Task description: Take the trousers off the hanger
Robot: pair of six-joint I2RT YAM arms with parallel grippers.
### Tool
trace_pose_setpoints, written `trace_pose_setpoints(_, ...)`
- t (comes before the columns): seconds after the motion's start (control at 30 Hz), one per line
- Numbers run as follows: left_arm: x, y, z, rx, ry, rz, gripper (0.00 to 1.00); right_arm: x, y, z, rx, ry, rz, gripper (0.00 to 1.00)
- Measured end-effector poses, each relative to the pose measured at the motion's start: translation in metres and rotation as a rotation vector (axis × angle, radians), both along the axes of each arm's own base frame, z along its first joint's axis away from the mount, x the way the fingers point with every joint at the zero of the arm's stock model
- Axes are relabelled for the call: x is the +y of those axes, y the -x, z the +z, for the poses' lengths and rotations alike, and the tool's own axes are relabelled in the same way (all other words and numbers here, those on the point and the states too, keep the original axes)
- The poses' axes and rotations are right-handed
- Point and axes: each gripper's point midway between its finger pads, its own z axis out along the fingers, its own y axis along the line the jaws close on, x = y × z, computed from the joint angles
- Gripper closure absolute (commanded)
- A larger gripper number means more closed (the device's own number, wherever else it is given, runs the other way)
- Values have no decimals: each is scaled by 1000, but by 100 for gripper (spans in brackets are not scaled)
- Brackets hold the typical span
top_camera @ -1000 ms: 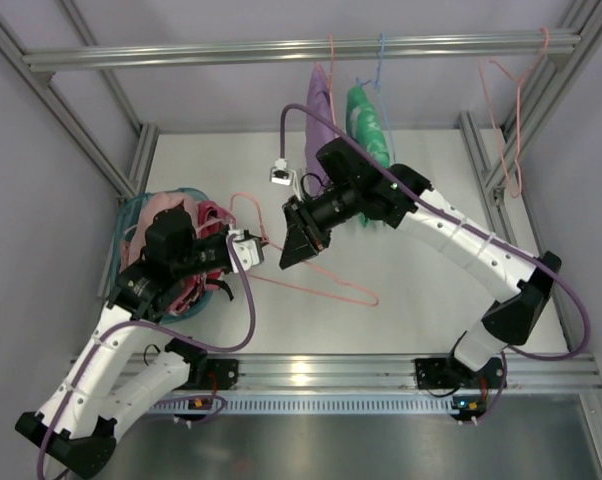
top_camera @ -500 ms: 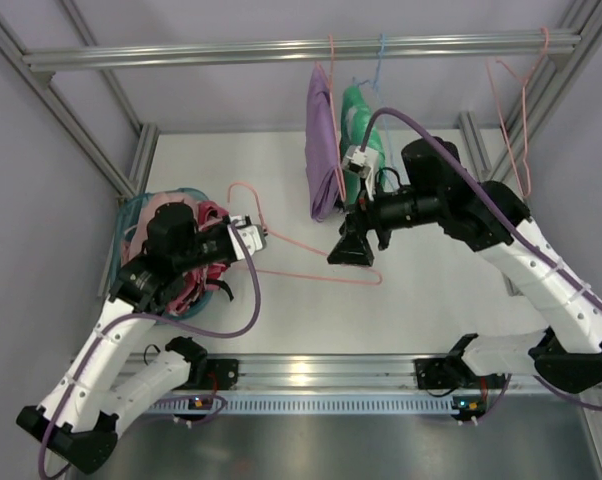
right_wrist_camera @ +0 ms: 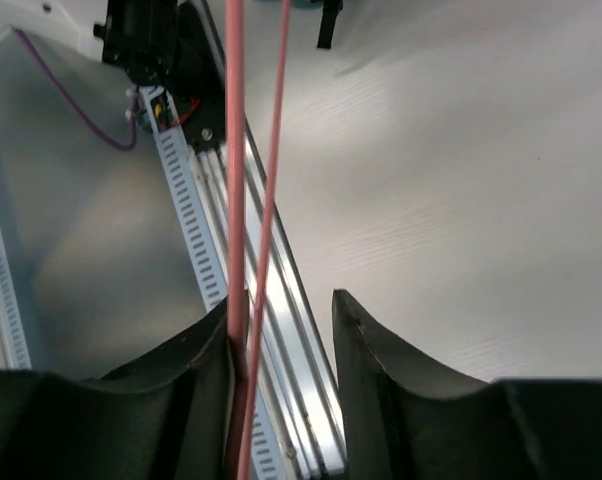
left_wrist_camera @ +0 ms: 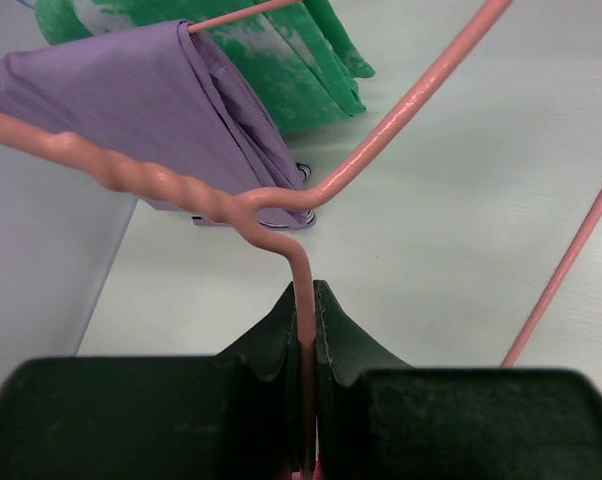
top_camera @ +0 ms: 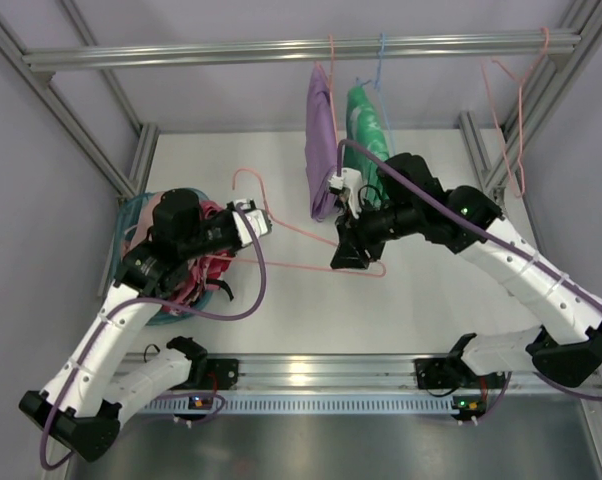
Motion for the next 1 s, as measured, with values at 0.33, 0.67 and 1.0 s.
trace_pose_setpoints(0.33, 3, 2, 6, -16, 10, 14, 76, 9, 5, -1, 14, -9, 46, 100)
trace_pose_setpoints(0.67, 6, 22, 61, 11, 182, 58, 6, -2, 0, 8, -19, -21, 5, 100)
trace_pose_setpoints(1.0, 37, 65, 186, -68, 525, 140, 4, -44, -16, 57, -102, -163, -159, 100)
